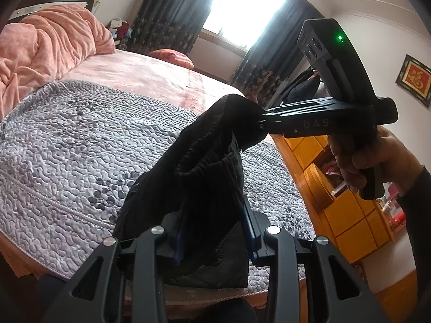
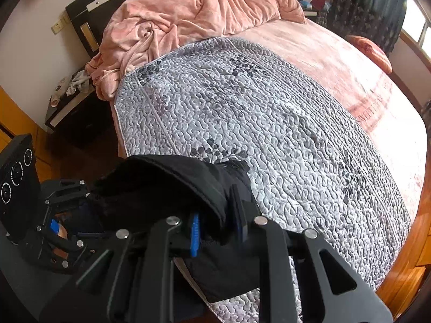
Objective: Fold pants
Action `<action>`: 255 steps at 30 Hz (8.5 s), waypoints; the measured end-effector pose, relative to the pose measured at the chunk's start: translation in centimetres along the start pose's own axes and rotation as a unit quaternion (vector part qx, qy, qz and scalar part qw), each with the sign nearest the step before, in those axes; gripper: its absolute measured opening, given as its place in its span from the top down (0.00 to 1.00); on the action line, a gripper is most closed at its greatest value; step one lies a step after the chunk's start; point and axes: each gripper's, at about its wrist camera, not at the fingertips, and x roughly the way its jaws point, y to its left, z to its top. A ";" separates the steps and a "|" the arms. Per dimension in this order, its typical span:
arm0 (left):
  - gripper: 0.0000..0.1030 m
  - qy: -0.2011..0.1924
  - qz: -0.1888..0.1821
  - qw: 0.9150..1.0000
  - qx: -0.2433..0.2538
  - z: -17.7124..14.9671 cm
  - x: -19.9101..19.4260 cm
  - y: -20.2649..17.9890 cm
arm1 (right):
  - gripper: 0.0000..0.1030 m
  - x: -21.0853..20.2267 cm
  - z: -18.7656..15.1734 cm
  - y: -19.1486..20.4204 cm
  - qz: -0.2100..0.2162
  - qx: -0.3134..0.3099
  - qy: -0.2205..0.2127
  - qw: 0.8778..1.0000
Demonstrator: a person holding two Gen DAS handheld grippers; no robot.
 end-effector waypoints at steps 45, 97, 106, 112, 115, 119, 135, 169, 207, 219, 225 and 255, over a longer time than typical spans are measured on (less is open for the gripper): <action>0.66 0.120 0.004 0.988 0.099 -6.4 13.4 -8.4 | 0.81 5.4 -12.9 -9.9 -0.027 0.004 0.013 1.000; 0.66 0.217 0.060 0.958 0.179 -14.8 24.6 -10.5 | 0.79 14.2 -23.0 -14.7 -0.025 0.038 0.034 0.998; 0.61 0.217 0.064 0.953 0.201 -15.7 24.8 -10.7 | 0.75 14.5 -23.3 -13.7 -0.066 0.041 0.046 0.996; 0.55 0.208 0.041 0.954 0.212 -15.8 24.0 -10.4 | 0.69 13.7 -23.4 -12.8 -0.081 0.056 0.048 0.994; 0.54 0.207 0.039 0.952 0.223 -16.0 24.0 -10.5 | 0.69 13.5 -23.4 -12.5 -0.088 0.064 0.054 0.993; 0.26 0.229 0.001 0.949 0.219 -16.1 23.9 -10.8 | 0.65 13.4 -23.8 -12.5 -0.110 0.080 0.075 0.988; 0.07 0.137 -0.130 0.978 0.087 -9.5 14.4 -2.1 | 0.52 7.9 -26.4 -15.7 0.005 0.380 -0.069 0.922; 0.07 0.151 -0.048 0.987 -0.004 -8.9 11.3 8.3 | 0.76 16.0 -34.6 -9.8 0.157 0.609 -0.159 0.761; 0.05 0.157 -0.047 0.985 -0.046 -5.9 12.9 11.4 | 0.36 12.4 -36.1 -9.6 0.074 0.604 -0.166 0.776; 0.05 0.167 -0.019 0.981 -0.097 -6.6 11.9 15.9 | 0.69 16.8 -37.2 -5.0 0.092 0.625 -0.139 0.762; 0.05 0.183 -0.027 0.977 -0.103 -5.3 12.3 17.5 | 0.41 14.8 -38.0 -4.3 0.093 0.612 -0.152 0.770; 0.04 0.320 -0.237 0.900 -0.177 -0.9 24.9 22.7 | 0.06 18.1 -38.8 -15.3 0.240 0.624 -0.160 0.726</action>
